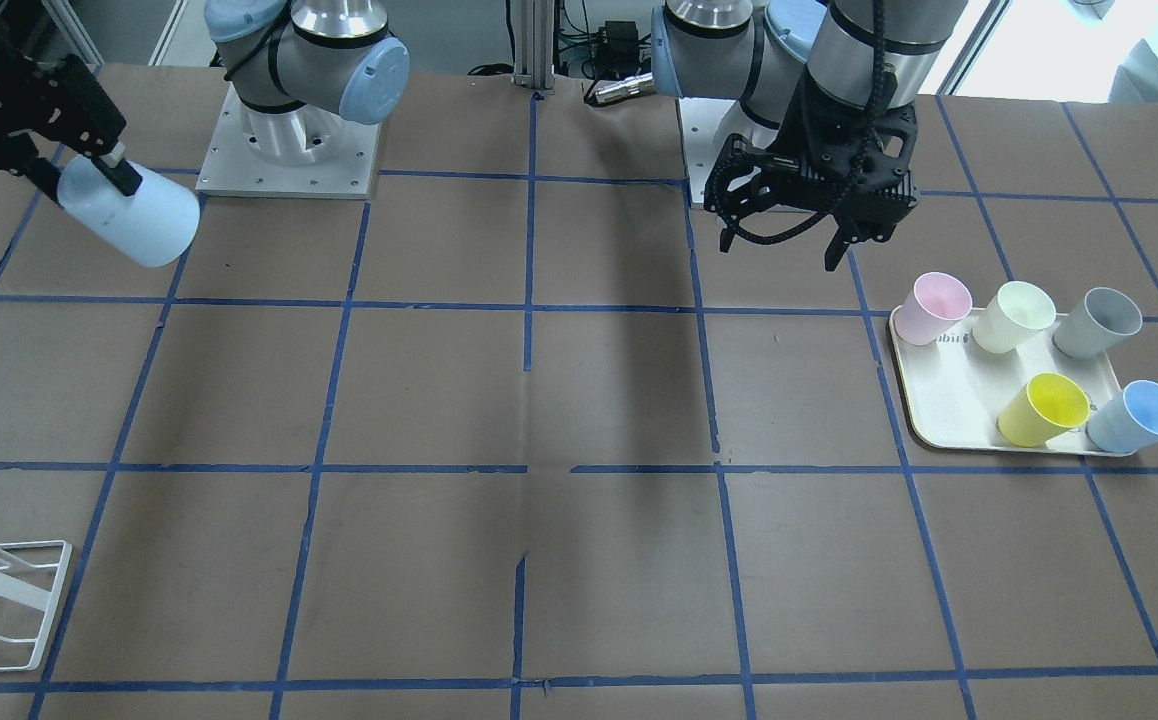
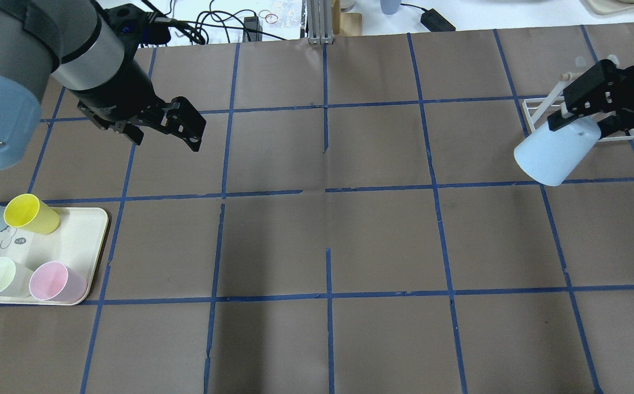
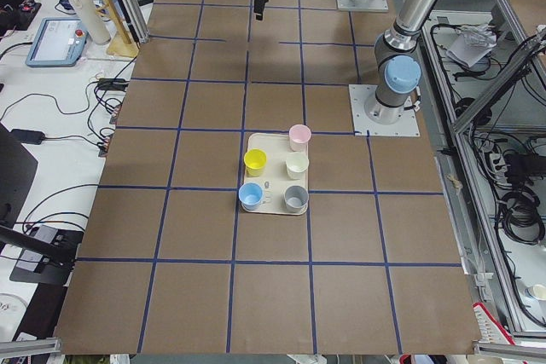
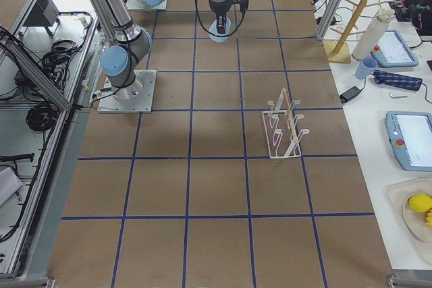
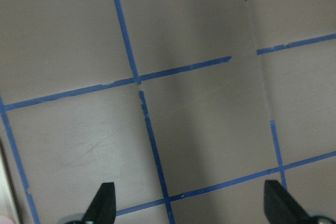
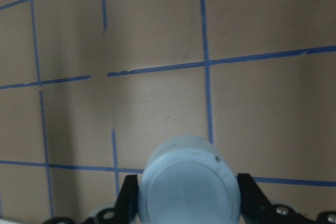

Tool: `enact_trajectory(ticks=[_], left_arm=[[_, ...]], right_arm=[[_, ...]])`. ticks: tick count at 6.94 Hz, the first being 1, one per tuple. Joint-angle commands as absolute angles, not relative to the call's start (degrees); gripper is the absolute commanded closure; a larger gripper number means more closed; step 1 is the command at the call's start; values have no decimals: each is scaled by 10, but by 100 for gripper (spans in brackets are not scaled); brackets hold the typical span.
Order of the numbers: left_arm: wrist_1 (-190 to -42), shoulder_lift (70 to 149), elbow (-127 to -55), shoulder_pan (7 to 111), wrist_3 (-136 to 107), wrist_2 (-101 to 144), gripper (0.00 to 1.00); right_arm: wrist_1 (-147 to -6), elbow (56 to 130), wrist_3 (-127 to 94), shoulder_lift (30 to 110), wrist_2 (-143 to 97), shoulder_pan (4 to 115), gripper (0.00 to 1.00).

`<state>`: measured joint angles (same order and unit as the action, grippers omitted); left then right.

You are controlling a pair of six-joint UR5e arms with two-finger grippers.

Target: Transfer IKEA cup to right arm and place on rack

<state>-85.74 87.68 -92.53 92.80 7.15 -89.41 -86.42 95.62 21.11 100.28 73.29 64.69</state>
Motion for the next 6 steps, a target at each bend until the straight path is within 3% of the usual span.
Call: enact_trajectory(ticks=[1, 3, 6], left_arm=[[-856, 888, -912, 924, 43, -910, 0], [-860, 907, -891, 875, 43, -900, 0], [-886, 889, -888, 885, 38, -906, 0]], right_arm=[[-1010, 956, 214, 950, 815, 647, 82], [-1123, 954, 253, 881, 851, 647, 83], [-1225, 954, 265, 822, 854, 647, 84]])
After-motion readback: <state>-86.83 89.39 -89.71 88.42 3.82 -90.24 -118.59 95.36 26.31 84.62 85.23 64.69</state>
